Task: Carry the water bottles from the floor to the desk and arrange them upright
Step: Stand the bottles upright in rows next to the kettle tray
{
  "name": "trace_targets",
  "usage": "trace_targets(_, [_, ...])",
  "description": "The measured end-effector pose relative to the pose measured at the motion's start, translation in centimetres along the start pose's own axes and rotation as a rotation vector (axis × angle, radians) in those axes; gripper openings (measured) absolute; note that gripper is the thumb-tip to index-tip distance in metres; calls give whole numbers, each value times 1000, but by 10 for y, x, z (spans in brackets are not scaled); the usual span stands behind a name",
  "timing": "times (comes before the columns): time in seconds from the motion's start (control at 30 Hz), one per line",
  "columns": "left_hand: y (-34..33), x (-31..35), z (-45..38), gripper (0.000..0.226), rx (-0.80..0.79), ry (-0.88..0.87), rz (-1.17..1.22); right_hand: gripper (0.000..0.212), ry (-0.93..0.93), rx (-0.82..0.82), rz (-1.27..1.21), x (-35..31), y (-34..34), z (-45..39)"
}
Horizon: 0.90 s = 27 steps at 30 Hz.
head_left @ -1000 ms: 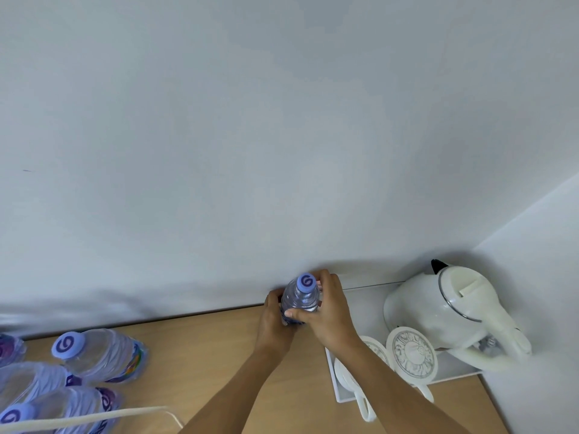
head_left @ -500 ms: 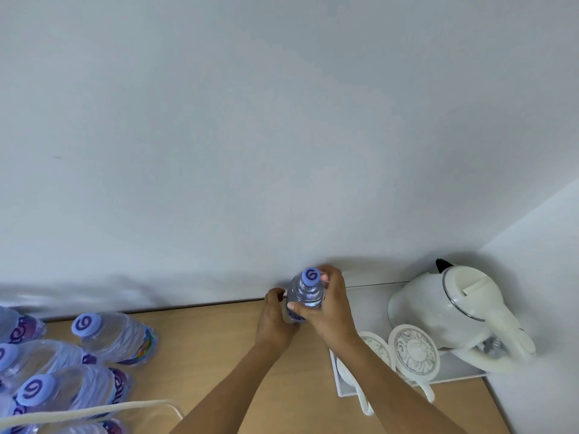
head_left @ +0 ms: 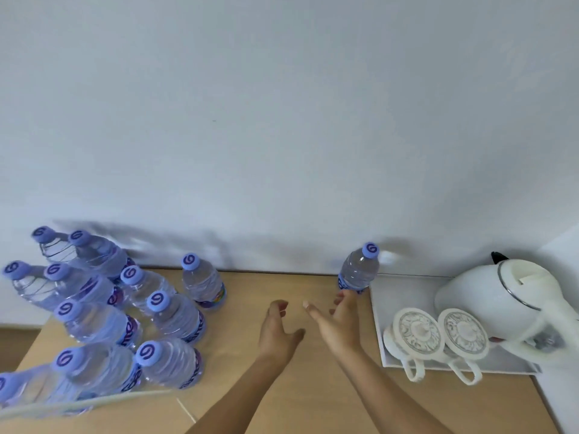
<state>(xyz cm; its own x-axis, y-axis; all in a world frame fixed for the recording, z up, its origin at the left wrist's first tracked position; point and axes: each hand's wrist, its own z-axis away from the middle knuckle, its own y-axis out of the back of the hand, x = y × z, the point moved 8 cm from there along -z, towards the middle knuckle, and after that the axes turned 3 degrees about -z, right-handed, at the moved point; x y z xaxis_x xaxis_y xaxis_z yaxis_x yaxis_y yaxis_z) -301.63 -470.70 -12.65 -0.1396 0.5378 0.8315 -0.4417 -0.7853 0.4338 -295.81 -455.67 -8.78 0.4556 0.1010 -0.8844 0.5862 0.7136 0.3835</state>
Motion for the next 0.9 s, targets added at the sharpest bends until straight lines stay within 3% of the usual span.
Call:
trace_targets(0.17, [50,-35,34,55,62,36,23,64,32,-208,14,-23,-70,42])
trace_targets(0.4, [113,-100,81,33,177,242,154,81,128,-676,106,-46,-171,114])
trace_targets(0.53, [133,-122,99,23,187,287,160,74,212,-806,95,-57,-204,143])
trace_targets(0.6, [147,-130,106,19,237,332,131,68,264,-794,85,-63,-212,149])
trace_targets(0.77, [176,-135,115,41,340,346,154,65,337,-713,95,-70,-217,150])
trace_targets(0.9, [186,-114,111,62,349,194,225,68,368,-671,110,-72,-210,150])
